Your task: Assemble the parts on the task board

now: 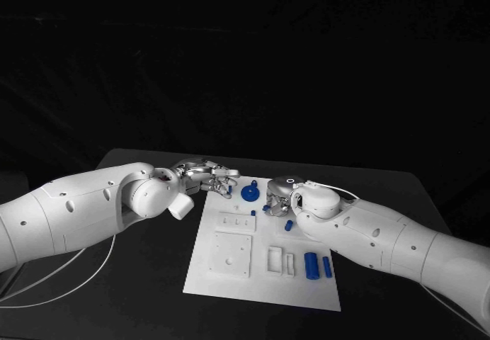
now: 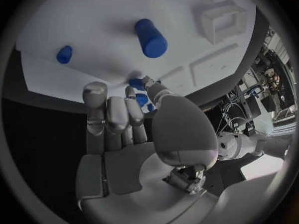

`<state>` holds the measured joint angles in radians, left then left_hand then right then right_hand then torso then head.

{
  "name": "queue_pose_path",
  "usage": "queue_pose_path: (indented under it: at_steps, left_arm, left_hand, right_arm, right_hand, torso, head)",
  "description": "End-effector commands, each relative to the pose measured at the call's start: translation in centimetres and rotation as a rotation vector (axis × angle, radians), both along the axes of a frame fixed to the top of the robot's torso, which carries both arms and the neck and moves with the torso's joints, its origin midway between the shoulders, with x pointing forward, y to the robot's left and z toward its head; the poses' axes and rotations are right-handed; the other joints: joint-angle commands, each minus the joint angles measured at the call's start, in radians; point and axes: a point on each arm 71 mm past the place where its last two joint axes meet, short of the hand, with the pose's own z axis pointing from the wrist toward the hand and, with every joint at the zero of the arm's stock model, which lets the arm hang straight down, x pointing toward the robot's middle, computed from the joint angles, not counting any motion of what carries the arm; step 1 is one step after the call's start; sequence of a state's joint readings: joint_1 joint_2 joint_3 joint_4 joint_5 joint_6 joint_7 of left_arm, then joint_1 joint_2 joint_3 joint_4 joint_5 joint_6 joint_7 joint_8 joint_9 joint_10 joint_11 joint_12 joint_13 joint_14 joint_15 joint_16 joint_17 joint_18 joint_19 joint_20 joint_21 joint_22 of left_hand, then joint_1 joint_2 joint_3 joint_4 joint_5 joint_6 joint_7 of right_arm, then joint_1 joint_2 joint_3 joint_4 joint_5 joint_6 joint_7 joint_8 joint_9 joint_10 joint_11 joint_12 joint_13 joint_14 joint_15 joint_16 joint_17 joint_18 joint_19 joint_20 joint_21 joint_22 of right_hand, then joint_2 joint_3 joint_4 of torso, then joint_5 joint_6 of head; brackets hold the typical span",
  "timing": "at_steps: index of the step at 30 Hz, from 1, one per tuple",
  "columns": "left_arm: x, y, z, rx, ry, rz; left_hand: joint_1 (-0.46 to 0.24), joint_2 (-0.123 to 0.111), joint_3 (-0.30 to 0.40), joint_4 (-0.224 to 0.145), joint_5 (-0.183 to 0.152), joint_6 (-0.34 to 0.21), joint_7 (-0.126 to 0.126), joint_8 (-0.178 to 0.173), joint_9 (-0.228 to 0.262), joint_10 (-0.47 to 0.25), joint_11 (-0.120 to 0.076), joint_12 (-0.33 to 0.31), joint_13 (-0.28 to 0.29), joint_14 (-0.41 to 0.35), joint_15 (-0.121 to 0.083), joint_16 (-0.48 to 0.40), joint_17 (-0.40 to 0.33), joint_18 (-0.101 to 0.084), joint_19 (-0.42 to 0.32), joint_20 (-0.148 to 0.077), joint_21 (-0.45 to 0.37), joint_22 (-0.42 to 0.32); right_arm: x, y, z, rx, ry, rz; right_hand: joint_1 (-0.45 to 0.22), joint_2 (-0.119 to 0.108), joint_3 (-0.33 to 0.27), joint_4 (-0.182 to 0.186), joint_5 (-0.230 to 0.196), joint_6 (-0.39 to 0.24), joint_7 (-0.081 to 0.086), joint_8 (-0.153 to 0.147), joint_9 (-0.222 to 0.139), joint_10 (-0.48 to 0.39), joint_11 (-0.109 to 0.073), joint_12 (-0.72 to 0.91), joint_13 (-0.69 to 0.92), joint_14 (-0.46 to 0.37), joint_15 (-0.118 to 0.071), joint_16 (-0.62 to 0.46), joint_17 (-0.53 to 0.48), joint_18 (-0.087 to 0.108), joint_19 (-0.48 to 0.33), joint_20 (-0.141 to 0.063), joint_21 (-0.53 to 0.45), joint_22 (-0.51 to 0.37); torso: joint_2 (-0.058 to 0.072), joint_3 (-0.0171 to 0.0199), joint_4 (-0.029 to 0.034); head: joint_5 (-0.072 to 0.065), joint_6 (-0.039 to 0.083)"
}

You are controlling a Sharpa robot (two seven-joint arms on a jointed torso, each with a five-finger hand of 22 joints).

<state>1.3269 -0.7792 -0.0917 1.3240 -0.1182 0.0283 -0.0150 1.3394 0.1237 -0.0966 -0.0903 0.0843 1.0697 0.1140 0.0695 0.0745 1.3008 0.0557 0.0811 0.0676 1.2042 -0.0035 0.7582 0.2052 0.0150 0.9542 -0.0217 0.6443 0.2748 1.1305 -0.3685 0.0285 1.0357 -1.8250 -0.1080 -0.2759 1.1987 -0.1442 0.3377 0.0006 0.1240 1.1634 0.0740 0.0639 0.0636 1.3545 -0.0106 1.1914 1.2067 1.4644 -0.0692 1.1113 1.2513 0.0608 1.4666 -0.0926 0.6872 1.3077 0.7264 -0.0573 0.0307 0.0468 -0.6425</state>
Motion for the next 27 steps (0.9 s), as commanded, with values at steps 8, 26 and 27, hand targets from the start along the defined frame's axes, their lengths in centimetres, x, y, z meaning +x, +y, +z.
queue_pose_path:
  at_steps: [8, 26, 27]
  left_arm:
    - [-0.05, -0.12, 0.1, 0.001, -0.004, -0.017]
    - [-0.03, 0.08, 0.07, 0.01, -0.007, -0.018]
    - [-0.03, 0.09, 0.06, 0.01, -0.008, -0.018]
  left_hand:
    - [-0.002, -0.009, 0.003, 0.001, -0.003, -0.007, 0.001, 0.002, -0.002, -0.009, 0.001, -0.001, -0.001, 0.002, 0.002, -0.003, 0.002, -0.002, -0.008, 0.0, 0.006, -0.001]
    - [-0.002, -0.01, 0.003, 0.0, -0.005, -0.01, 0.002, 0.002, -0.002, -0.011, 0.002, -0.001, -0.001, 0.002, 0.003, -0.003, 0.002, -0.002, -0.007, 0.0, 0.006, -0.002]
    - [-0.002, -0.01, 0.003, 0.0, -0.005, -0.01, 0.002, 0.002, -0.002, -0.011, 0.002, -0.001, -0.001, 0.002, 0.003, -0.003, 0.002, -0.002, -0.007, 0.0, 0.006, -0.002]
  right_arm:
    - [-0.03, -0.66, -0.21, -0.042, -0.003, -0.076]
    - [-0.84, -0.99, 0.55, 0.084, -0.068, 0.025]
    - [-0.89, -1.03, 0.57, 0.086, -0.069, 0.035]
  right_hand:
    - [0.0, -0.035, -0.091, 0.091, -0.055, -0.007, -0.001, -0.002, 0.0, -0.009, 0.002, -0.011, -0.008, 0.004, 0.008, -0.013, -0.008, 0.02, 0.052, 0.009, -0.009, 0.01]
    - [0.156, -0.05, -0.117, 0.083, -0.066, -0.056, 0.009, -0.003, -0.001, 0.002, 0.008, -0.007, -0.002, 0.006, 0.005, -0.009, 0.002, 0.015, 0.053, 0.004, 0.028, 0.013]
    - [0.16, -0.048, -0.081, 0.05, -0.016, -0.063, 0.002, -0.002, -0.001, 0.001, 0.006, -0.008, -0.004, 0.007, 0.005, -0.009, 0.002, 0.015, 0.052, 0.006, 0.028, 0.013]
  torso:
    - [0.0, 0.0001, 0.0013]
    - [0.0, -0.0008, 0.0007]
    - [0.0, -0.0007, 0.0005]
  head:
    - [-0.004, 0.001]
    - [-0.003, -0.001]
    - [-0.002, -0.001]
